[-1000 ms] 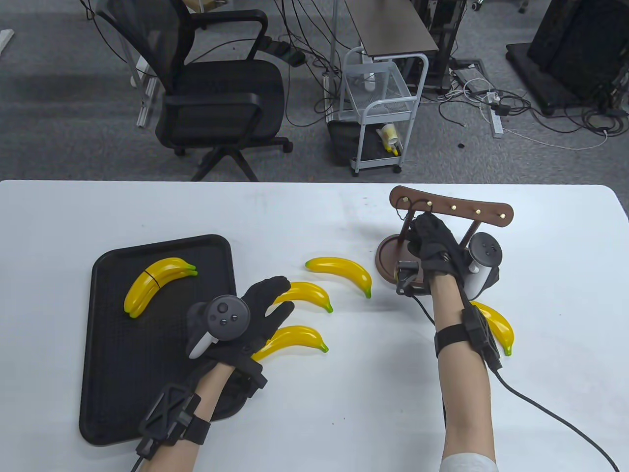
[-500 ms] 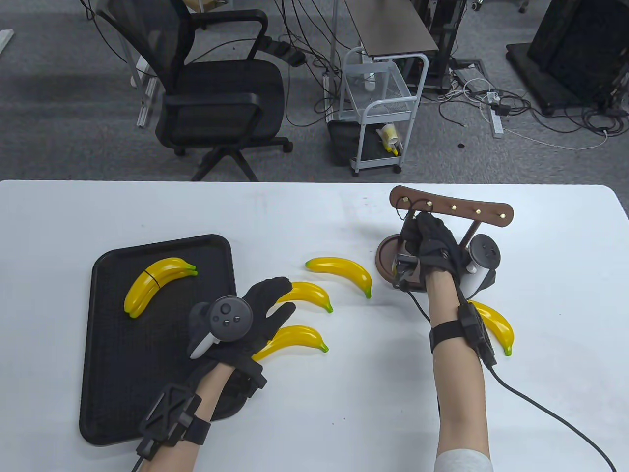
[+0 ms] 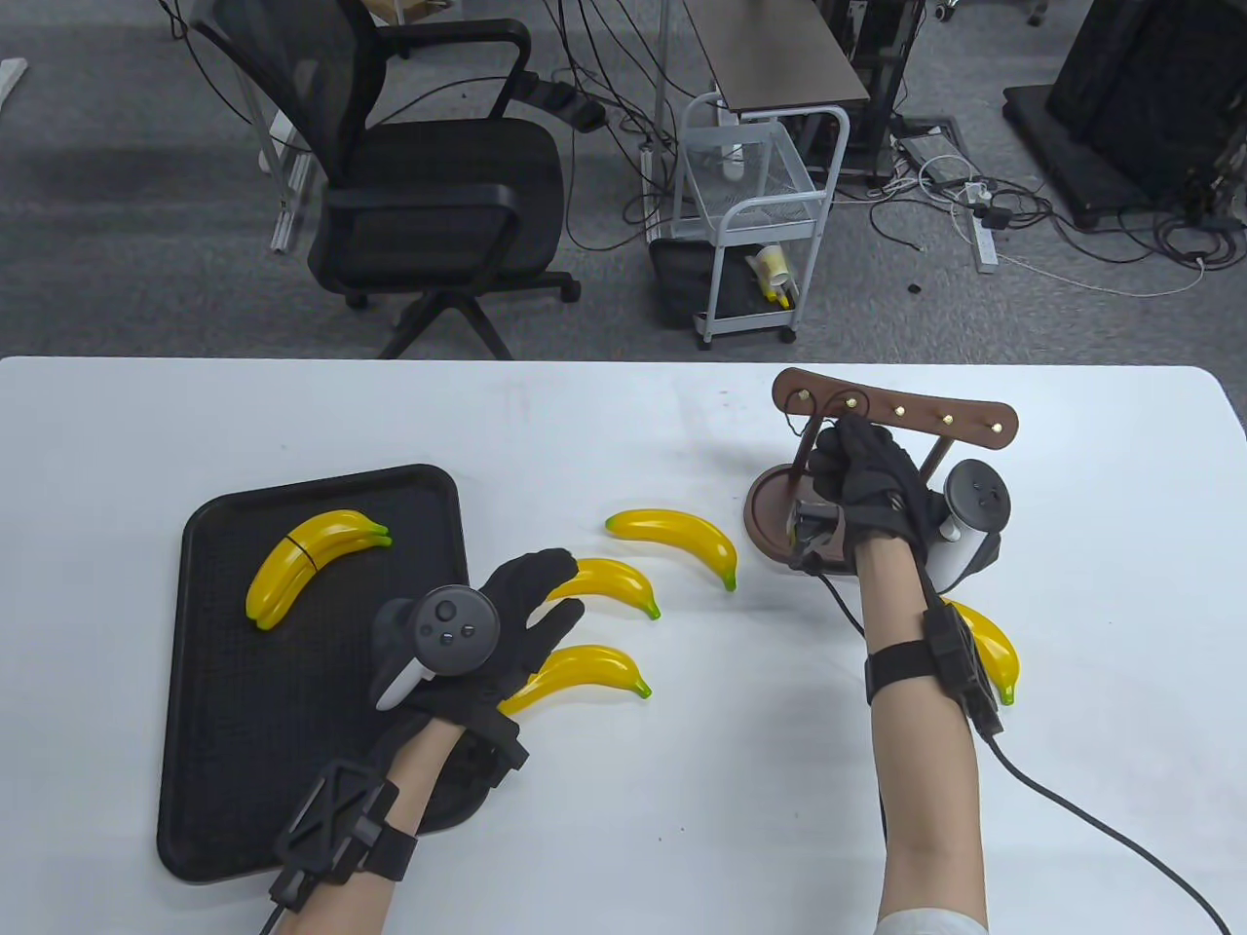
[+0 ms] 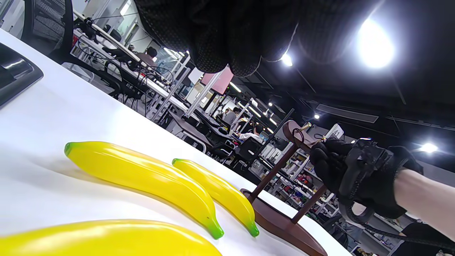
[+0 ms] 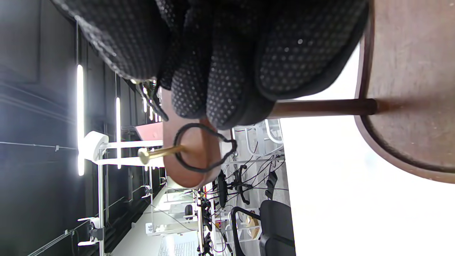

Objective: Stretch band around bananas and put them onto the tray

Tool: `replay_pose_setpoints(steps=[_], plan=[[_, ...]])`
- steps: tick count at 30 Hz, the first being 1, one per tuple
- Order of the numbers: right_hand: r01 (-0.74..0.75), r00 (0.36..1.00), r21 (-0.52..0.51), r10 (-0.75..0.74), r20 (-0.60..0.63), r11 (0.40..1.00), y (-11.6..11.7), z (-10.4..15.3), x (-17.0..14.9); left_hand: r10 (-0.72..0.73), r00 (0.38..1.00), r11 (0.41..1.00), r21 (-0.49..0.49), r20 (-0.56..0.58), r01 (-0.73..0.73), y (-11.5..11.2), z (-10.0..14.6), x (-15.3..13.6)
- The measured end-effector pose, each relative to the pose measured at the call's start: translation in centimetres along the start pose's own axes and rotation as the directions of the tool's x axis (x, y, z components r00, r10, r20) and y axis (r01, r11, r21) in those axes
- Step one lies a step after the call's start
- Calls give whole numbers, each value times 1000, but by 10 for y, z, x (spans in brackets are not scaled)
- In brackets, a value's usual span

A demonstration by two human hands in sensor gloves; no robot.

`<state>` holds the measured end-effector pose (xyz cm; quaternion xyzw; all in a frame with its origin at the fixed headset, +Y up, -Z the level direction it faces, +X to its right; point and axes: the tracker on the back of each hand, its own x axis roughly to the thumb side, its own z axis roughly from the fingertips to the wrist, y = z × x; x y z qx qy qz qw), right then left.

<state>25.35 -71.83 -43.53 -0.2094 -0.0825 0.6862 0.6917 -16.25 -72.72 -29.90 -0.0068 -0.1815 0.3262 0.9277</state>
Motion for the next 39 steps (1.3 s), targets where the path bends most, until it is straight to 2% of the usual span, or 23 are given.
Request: replay_pose_setpoints(steps=[5,10,17,29,39], plan=[[-19,999,25,18,36,1000,-4,8,11,2,1000,1000,-4,-3,-2,0,0,0],[-102,988,67,93,119,993,-5,19,21,-1,1000,1000,-9,-5,1,-1,0,0],[-174,966,188,130,224,967,5,47,26,-1,1000,1000,-12,-6,1,-1,0,0],[-214,942,394,81,327,894,34,98,3,-7,1000,1000,-8,-9,7,0,0,-1],[-282,936,547,101,338,788,54,115,-26,-17,1000,1000,-22,-11,16,-3,-1,-2]])
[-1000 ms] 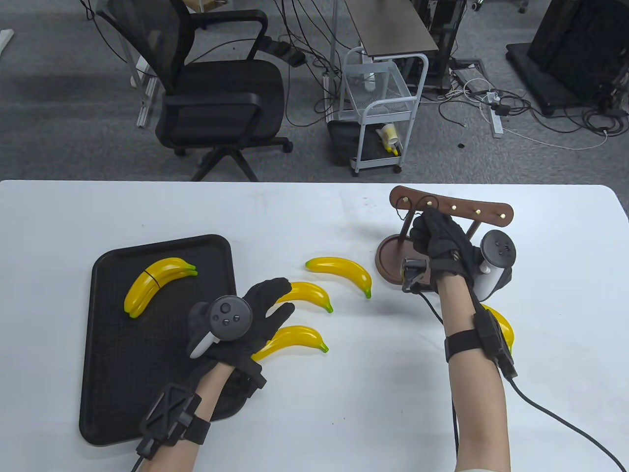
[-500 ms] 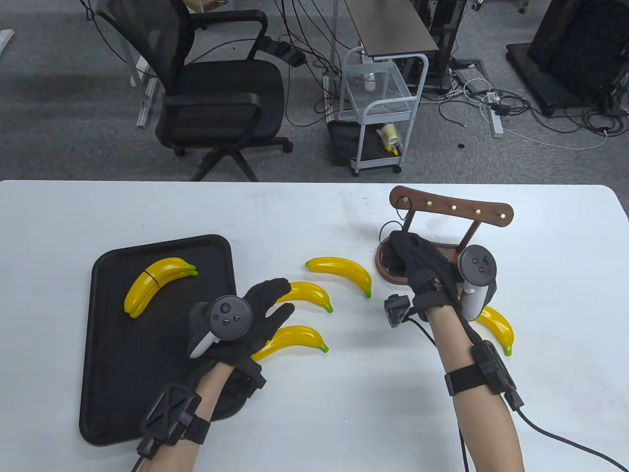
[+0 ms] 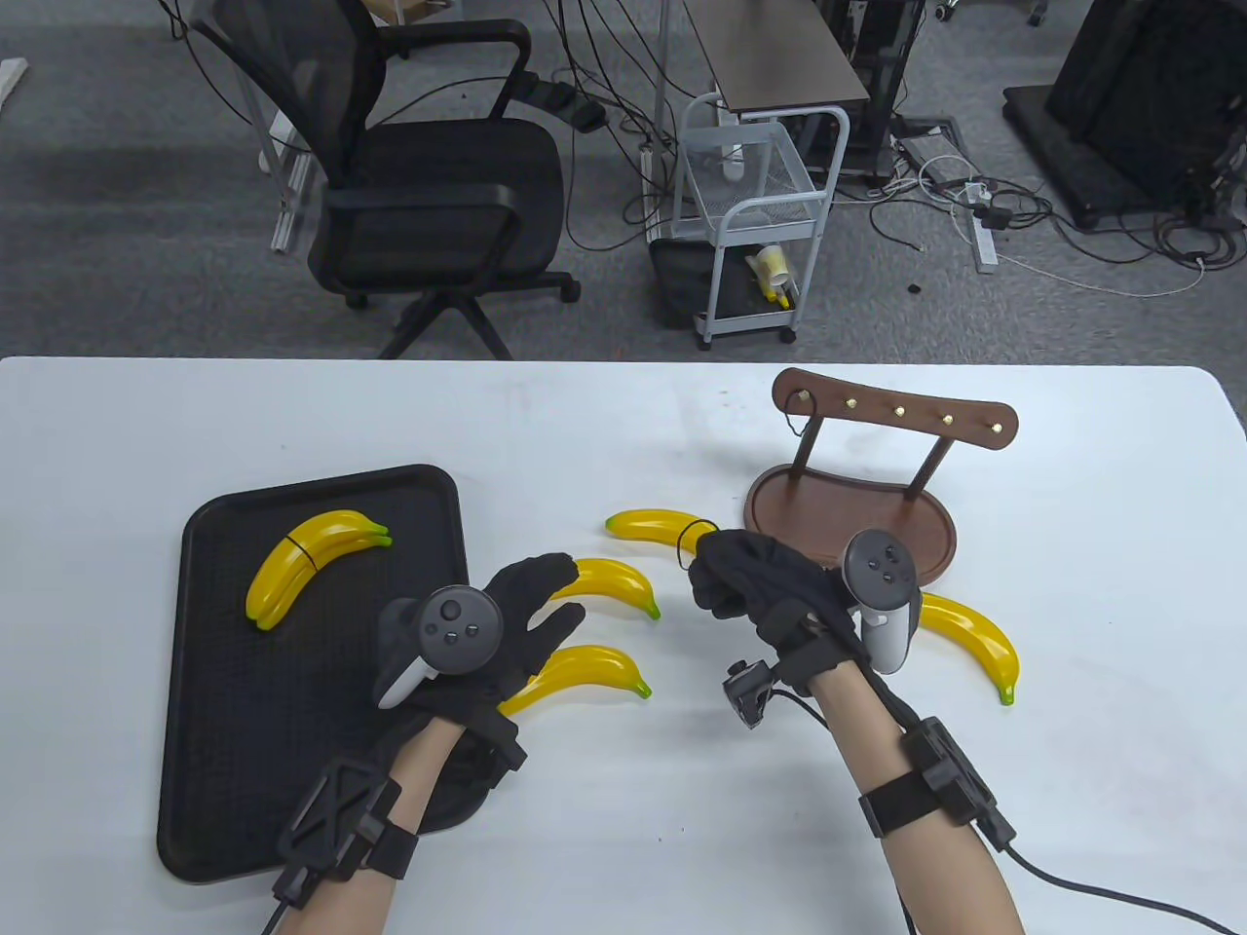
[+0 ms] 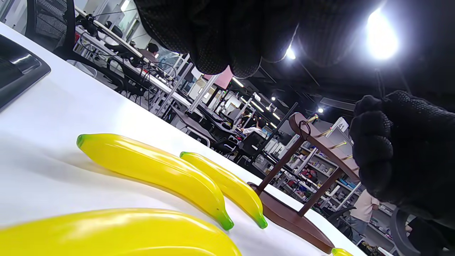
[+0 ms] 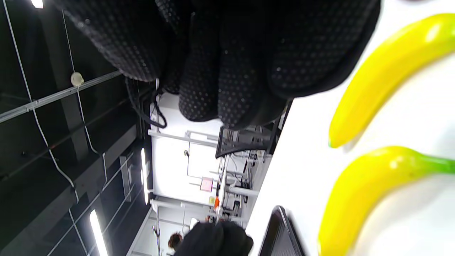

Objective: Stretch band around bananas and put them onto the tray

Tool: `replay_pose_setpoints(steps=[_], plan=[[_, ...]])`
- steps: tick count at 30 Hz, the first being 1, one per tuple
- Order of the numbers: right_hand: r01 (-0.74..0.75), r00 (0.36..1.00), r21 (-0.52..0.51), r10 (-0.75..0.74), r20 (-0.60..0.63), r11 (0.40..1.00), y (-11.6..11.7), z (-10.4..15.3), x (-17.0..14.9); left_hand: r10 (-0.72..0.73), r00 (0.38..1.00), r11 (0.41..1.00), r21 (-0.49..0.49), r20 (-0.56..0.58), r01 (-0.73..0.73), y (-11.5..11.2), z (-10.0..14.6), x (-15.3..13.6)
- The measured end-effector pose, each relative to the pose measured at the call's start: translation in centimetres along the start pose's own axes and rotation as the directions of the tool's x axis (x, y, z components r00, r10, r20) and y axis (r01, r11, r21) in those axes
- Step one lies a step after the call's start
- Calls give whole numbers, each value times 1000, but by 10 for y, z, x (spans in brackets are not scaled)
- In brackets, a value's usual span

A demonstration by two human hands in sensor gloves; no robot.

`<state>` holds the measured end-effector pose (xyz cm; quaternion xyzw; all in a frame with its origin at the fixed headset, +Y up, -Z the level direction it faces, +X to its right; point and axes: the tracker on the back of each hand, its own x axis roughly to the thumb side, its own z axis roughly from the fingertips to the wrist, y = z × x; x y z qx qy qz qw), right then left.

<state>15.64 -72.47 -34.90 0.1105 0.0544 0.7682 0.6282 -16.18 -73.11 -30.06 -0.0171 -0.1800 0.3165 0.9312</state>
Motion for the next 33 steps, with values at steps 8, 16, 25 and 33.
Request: replay_pose_setpoints(steps=[8,16,25,33], plan=[[-34,999,122,36,-16,992,24,-1,-9,9,1000,1000,0,13,-9,2,0,1],[-70,998,194,69,14,978,40,3,-5,13,999,1000,-16,31,-13,-2,0,2],[-96,995,266,87,44,959,53,6,1,46,998,999,-30,50,-44,-4,-1,4],[-111,994,319,100,49,941,61,7,0,50,997,998,-47,58,-48,-6,-1,5]])
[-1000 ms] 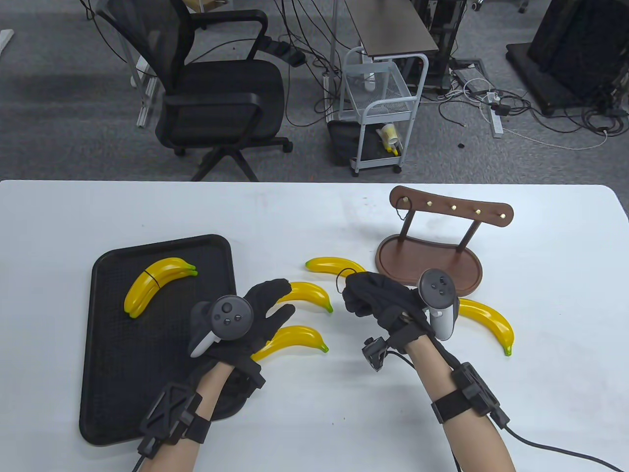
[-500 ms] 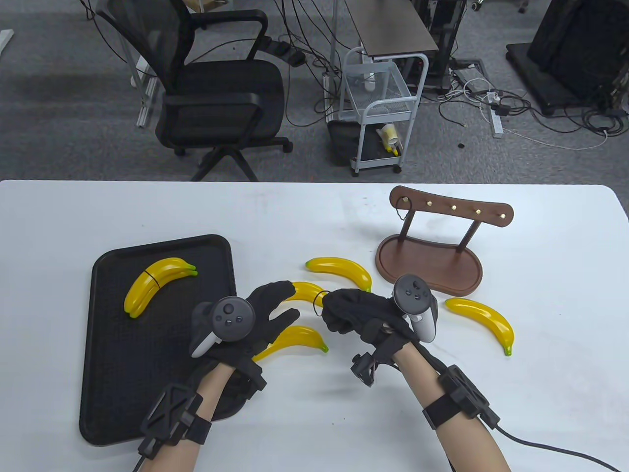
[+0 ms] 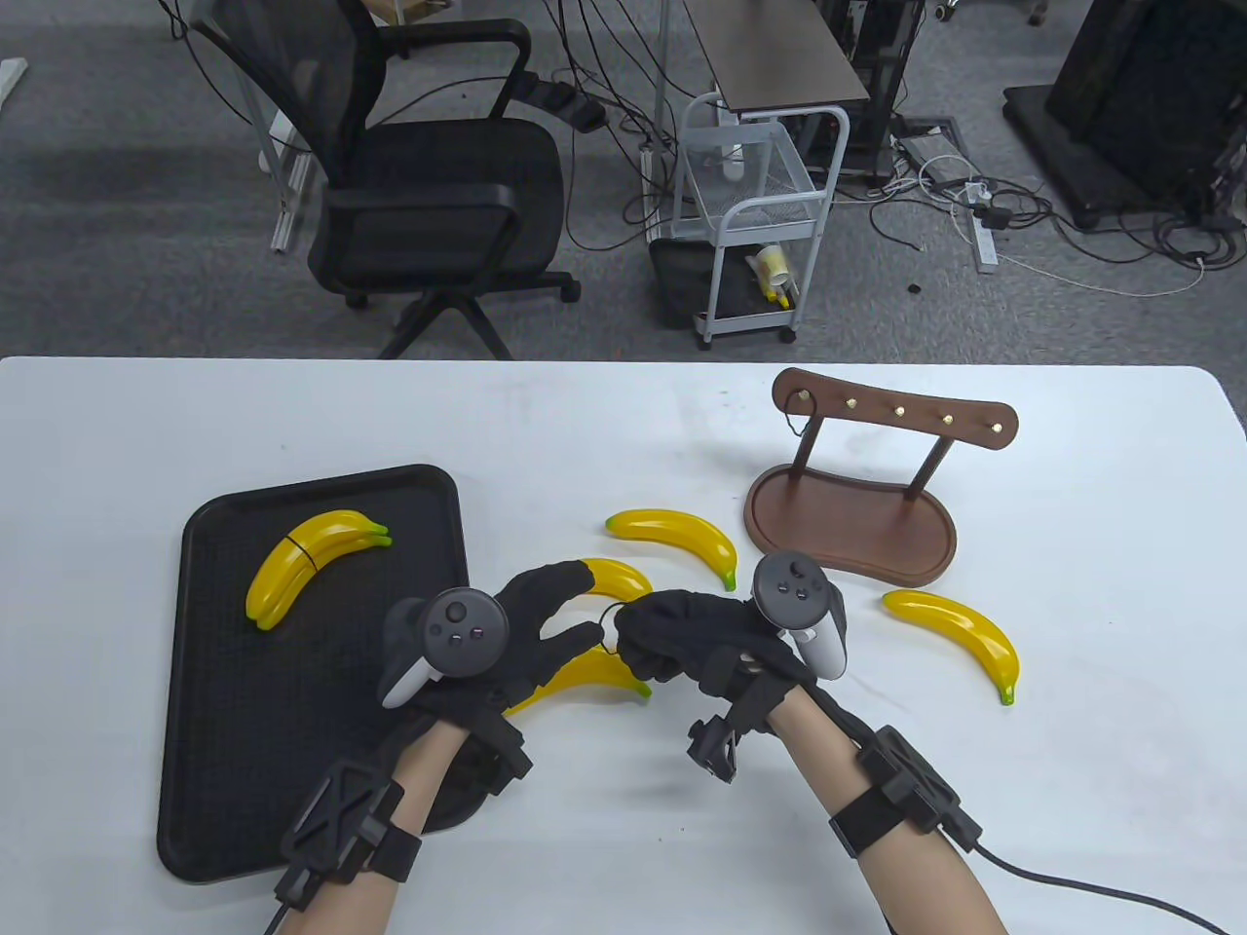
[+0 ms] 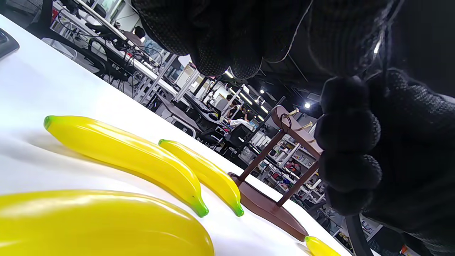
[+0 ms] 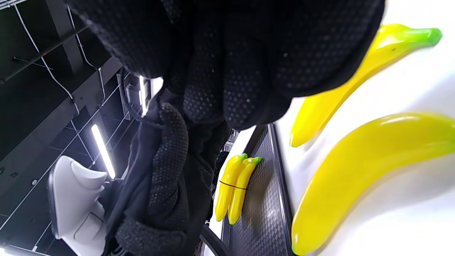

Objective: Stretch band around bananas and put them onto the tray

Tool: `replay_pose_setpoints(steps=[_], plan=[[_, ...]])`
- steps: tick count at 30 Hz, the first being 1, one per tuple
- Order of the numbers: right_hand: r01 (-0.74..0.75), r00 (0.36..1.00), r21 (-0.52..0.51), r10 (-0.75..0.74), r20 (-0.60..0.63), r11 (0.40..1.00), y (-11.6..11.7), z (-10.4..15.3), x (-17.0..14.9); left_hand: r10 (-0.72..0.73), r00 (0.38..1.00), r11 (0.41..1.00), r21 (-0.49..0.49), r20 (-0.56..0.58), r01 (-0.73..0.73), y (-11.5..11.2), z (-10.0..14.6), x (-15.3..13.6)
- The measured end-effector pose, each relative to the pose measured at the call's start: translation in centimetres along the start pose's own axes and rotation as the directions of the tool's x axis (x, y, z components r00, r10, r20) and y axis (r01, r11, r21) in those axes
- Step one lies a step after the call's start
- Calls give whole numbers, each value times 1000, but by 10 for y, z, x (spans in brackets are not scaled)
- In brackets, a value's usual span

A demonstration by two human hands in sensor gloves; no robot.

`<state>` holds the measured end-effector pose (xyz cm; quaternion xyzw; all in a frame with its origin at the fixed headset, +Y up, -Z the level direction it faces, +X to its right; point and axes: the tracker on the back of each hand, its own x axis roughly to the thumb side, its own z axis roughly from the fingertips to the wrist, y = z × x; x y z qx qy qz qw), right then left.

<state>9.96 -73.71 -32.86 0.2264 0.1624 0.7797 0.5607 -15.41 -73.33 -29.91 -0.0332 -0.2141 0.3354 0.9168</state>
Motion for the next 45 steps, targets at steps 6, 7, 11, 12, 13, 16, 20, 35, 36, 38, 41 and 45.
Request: replay_pose_setpoints(steps=[6,7,11,12,13,16,20,35,36,38,41,45], plan=[[-4,1000,36,5,-6,999,5,-1,-2,-9,1000,1000,-16,14,9,-5,-1,4],[-3,1000,44,3,-7,999,6,-1,-2,-11,1000,1000,-18,14,11,-5,-1,4],[-15,1000,66,16,-10,998,9,-2,-3,-10,1000,1000,-28,23,11,-7,-1,5],[-15,1000,72,16,-13,997,10,-2,-4,-10,1000,999,-30,25,11,-7,-1,5],[-11,1000,80,12,-15,997,10,-3,-4,-12,1000,999,-33,28,13,-8,-1,6],[16,1000,97,-14,-26,995,12,-3,-6,-19,999,999,-42,40,20,-10,-1,6],[43,999,120,-39,-38,992,15,-3,-7,-38,998,998,-48,53,40,-11,-1,9],[15,1000,110,-13,-22,994,22,-2,-1,74,992,996,-63,105,-67,-8,-1,18],[12,1000,108,-10,-21,994,22,-2,-1,80,991,995,-62,106,-73,-7,-1,18],[-18,1000,80,19,-20,997,21,-1,0,104,989,993,-63,103,-98,-6,0,16],[-93,995,34,94,-20,995,18,0,1,121,988,991,-67,95,-115,-6,-1,14],[-192,981,-30,191,-32,981,15,2,4,164,984,985,-66,75,-159,-4,-1,8]])
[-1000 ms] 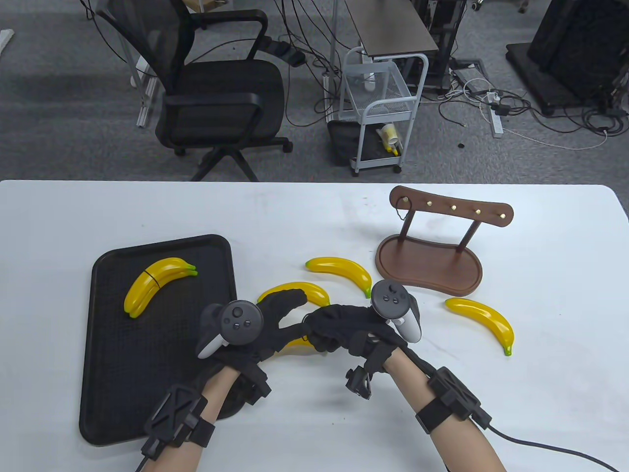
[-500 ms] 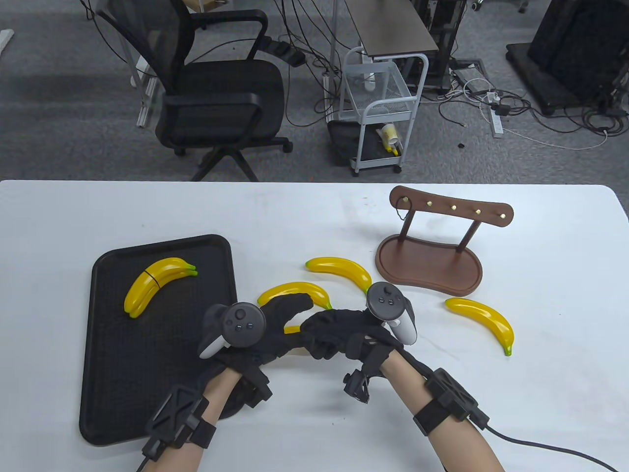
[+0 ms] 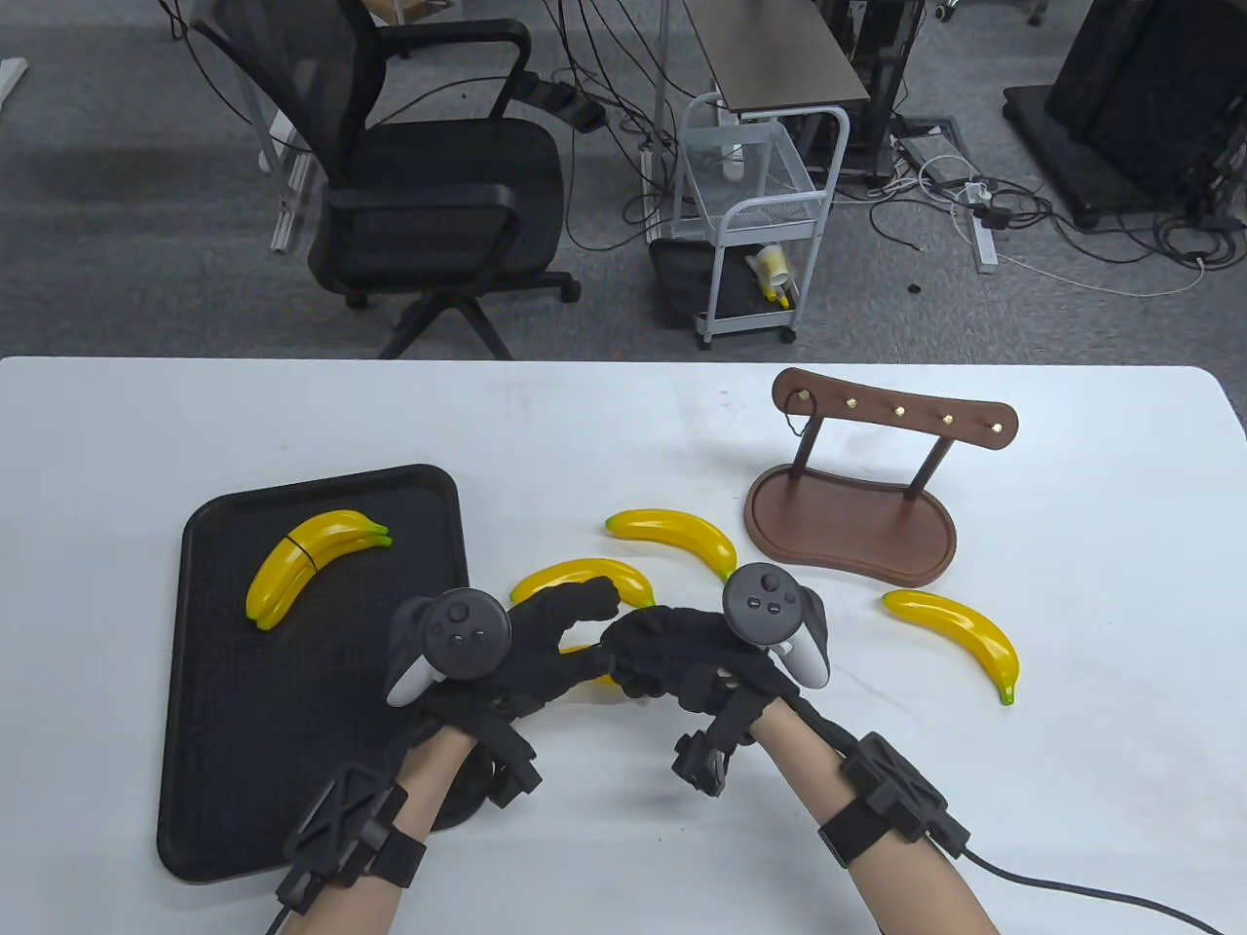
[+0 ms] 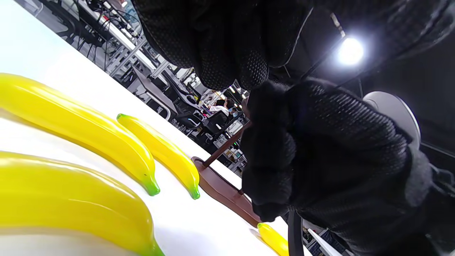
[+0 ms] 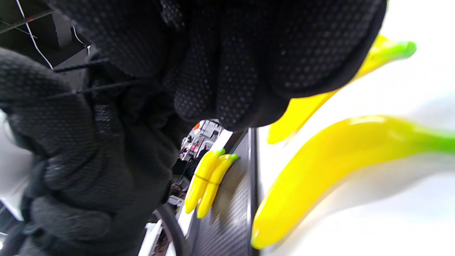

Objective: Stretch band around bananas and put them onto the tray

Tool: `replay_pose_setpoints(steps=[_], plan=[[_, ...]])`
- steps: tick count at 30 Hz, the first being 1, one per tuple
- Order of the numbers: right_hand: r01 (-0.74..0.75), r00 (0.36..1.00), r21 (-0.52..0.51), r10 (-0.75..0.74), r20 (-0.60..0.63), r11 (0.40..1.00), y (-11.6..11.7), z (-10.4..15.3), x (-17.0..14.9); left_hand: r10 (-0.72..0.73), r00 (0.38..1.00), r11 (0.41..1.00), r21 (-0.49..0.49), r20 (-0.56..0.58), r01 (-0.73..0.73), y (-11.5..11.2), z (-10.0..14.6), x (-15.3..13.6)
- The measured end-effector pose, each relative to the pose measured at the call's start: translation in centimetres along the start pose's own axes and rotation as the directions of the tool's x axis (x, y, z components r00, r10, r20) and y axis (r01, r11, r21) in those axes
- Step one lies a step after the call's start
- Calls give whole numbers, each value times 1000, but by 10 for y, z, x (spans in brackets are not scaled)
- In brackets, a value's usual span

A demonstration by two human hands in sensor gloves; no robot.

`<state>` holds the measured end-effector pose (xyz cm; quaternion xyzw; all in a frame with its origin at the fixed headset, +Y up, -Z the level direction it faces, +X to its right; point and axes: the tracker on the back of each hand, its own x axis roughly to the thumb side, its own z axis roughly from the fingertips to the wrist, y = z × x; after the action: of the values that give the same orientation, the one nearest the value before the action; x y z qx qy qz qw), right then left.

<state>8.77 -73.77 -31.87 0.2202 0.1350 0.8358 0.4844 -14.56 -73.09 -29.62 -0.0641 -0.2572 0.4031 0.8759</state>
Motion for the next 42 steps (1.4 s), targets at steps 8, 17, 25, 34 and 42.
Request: replay_pose_setpoints(steps=[8,17,25,34,42], plan=[[-117,993,-96,117,-9,988,-4,3,5,82,997,996,-26,-12,-83,3,0,-8],[-152,988,-187,152,-13,970,-15,6,11,119,993,991,-56,1,-119,2,-1,-6],[-182,983,-216,185,-8,959,-20,5,12,163,986,982,-100,26,-160,0,-3,-4],[-44,999,-149,39,-36,988,-20,-1,-3,234,971,968,-101,41,-229,1,-3,-3],[22,999,-88,-24,-26,996,-13,-4,-9,334,941,939,-107,44,-328,1,-3,-5]])
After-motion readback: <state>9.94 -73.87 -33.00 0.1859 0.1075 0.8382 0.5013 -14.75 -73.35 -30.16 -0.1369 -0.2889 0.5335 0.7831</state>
